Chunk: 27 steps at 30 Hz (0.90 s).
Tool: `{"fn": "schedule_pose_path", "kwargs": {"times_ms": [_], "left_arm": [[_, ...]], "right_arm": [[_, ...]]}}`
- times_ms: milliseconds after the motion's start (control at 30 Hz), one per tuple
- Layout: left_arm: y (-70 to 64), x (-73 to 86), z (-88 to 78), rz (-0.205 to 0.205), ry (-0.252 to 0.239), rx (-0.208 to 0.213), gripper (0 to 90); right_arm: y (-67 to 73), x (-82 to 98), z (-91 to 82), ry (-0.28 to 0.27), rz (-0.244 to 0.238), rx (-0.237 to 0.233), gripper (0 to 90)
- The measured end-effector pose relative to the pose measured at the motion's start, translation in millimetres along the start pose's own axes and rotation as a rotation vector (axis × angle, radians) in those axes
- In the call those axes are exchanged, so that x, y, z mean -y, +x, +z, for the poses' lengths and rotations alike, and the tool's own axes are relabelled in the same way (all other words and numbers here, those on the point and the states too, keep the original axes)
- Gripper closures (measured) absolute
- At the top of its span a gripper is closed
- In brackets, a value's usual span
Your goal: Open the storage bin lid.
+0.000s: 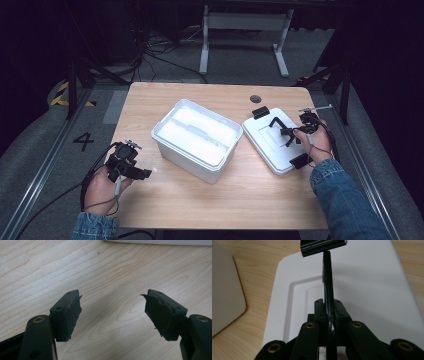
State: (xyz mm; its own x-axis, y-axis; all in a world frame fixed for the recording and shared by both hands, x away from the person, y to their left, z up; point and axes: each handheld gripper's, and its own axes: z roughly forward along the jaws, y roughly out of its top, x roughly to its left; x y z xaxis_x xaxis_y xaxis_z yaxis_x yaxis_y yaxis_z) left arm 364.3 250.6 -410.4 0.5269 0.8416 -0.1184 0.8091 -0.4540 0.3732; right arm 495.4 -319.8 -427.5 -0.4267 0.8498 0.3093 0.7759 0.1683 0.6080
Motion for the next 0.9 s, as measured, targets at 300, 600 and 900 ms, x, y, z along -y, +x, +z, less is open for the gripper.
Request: {"fn": "schedule_pose_path", "kwargs": {"times_ms": [300, 600, 900], "left_arm": [[0.9, -0.3, 0.9, 0.01, 0.003, -0.004, 29.2], [0.1, -0.6, 1.7, 0.009, 0.013, 0.0, 29.0], [-0.6, -1.6, 3.0, 0.009, 0.015, 0.001, 28.8]], "right_arm": [[-4.9, 5.1, 4.2, 0.01, 0.012, -0.021, 84.8], [-4.9, 4.9, 2.6, -0.018, 0.002, -0.034, 68.5], [1.1, -2.4, -15.6, -0.081, -0.047, 0.003, 55.7]]}}
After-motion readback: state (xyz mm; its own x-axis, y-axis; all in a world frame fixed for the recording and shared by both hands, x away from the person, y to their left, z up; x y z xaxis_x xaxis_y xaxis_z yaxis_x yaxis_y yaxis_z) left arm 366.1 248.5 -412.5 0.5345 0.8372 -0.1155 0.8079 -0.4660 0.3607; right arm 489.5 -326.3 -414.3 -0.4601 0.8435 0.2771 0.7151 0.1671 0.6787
